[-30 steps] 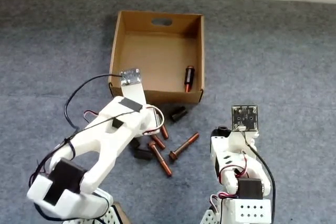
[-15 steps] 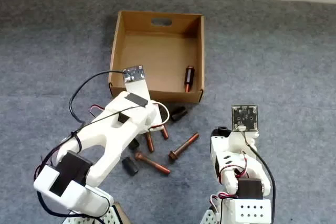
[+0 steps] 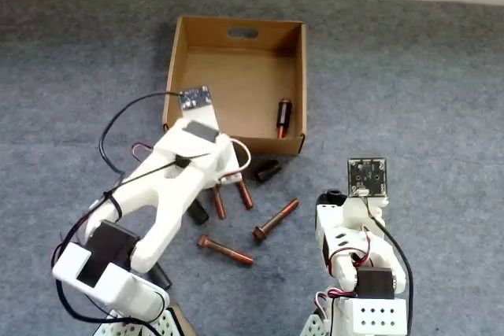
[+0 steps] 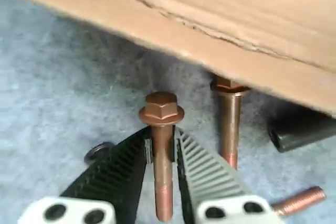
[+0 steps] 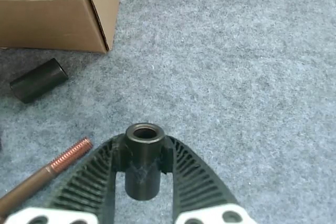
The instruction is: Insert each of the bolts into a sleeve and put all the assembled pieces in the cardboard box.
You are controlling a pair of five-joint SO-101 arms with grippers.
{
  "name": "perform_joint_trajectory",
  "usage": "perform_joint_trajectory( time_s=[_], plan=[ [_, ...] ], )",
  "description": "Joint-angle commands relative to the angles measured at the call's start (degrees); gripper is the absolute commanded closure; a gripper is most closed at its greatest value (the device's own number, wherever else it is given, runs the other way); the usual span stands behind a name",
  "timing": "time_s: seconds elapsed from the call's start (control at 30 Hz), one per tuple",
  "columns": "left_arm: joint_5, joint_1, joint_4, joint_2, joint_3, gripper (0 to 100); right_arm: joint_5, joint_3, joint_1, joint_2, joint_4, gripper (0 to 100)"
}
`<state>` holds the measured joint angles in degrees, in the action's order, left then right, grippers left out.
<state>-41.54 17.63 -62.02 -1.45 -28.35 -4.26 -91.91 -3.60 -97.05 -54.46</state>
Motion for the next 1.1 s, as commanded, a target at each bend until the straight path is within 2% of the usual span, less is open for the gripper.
perform_joint_trajectory(
  time_s=[0.0,0.17,0.27,0.5,0.67,0.77,0.97,1.07],
  plan=[
    [1.8,-0.4,-9.0,0.7,7.7,99,0.2,0.2,0.7,-0.4,-0.1,99.1],
    [12.0,-0.5,-21.0,0.7,15.0,99,0.2,0.2,0.7,-0.4,-0.1,99.1],
    [19.2,-3.6,-25.9,0.7,17.1,99,0.2,0.2,0.7,-0.4,-0.1,99.1],
    [38.3,-18.8,-31.9,0.6,20.8,99,0.2,0.2,0.7,-0.4,0.0,99.1],
    [53.0,-27.7,-31.5,-0.1,17.7,99,0.2,0.2,0.7,-0.4,0.0,99.1],
    [57.6,-29.1,-24.7,0.0,13.3,99,0.2,0.2,0.7,-0.4,0.0,99.1],
    [65.4,-29.4,-5.5,1.1,0.2,99,0.2,0.2,0.7,-0.4,0.0,99.1],
    [67.7,-32.0,3.2,4.5,-6.3,99,0.2,0.2,0.7,-0.4,0.0,99.1]
  ],
)
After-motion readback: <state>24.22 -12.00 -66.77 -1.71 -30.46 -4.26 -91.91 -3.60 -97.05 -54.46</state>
